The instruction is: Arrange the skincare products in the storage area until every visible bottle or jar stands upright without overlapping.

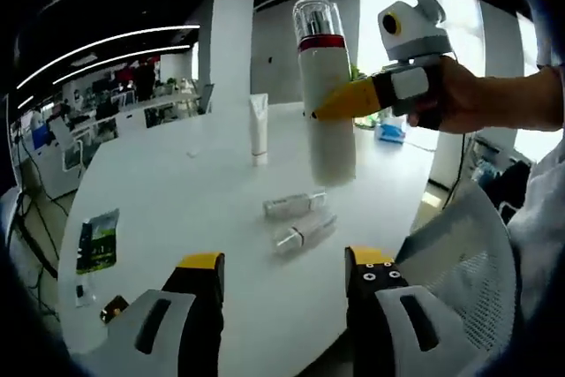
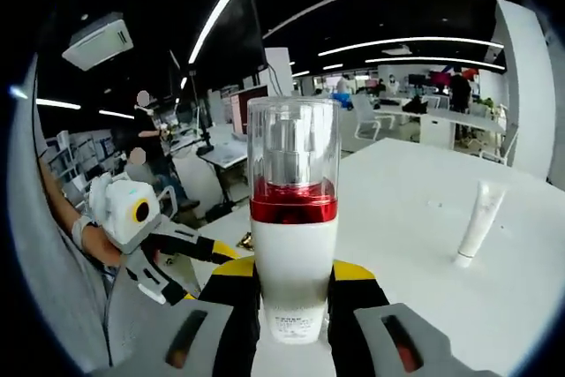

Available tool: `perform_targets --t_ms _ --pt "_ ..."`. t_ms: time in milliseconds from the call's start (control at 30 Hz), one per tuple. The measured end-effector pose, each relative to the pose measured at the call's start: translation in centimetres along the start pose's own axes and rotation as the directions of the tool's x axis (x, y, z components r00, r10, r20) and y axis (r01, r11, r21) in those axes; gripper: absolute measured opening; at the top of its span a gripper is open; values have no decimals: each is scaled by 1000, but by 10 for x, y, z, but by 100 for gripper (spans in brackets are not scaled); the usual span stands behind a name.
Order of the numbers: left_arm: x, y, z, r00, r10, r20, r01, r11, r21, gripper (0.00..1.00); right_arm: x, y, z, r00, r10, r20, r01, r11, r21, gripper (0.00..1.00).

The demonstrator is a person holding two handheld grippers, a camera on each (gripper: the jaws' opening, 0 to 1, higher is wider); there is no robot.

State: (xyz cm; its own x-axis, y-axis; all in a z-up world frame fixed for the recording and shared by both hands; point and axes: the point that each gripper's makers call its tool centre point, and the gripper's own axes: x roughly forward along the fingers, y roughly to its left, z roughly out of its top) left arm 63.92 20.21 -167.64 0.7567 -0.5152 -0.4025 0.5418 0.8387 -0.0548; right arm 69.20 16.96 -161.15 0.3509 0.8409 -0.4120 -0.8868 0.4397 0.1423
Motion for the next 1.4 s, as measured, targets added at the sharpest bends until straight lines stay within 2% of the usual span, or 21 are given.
perform_targets --t_ms 67,167,267,300,367,467,667,1000,1067,1133,1233,1333,1400 --pt "1 -4 3 1000 2 20 -3 998 55 57 3 10 0 1000 14 -5 -14 1000 -15 23" --pt "-2 -6 10 999 -6 44 3 998 70 62 5 22 -3 1000 25 -8 -25 999 -27 24" --pt "-6 3 21 997 18 81 -20 999 27 59 8 30 -7 1000 10 -15 -11 999 -37 23" --pt "-8 5 27 994 25 105 -23 1000 -20 59 9 32 -8 1000 9 -17 -9 999 -34 23" --pt "-9 7 33 992 28 126 -21 998 -63 59 10 37 -8 1000 4 -12 -5 1000 -28 23" --pt "-10 4 35 991 17 136 -11 999 -50 59 10 45 -4 1000 -2 3 2 999 -53 23" --pt "-11 -10 44 982 -28 188 41 997 -64 55 8 49 -1 1000 -19 20 20 999 -36 24" --pt "-8 -19 48 978 -54 200 72 994 -84 42 11 64 -5 999 -31 32 31 999 11 24" --pt "-9 -20 48 980 -46 192 57 997 -53 41 12 68 -4 999 -35 38 35 999 16 24" --pt "-10 -23 53 979 -47 200 42 999 30 38 13 68 -3 998 -42 50 40 998 41 24" --pt "-10 -27 56 976 -55 209 48 998 39 33 15 70 -1 997 -42 69 35 995 91 24" --pt "-13 -21 56 978 -33 206 29 999 23 33 17 71 1 995 -50 82 40 992 123 24" --pt "-16 -19 56 979 -20 201 12 999 40 33 18 73 2 995 -48 90 36 991 129 24"
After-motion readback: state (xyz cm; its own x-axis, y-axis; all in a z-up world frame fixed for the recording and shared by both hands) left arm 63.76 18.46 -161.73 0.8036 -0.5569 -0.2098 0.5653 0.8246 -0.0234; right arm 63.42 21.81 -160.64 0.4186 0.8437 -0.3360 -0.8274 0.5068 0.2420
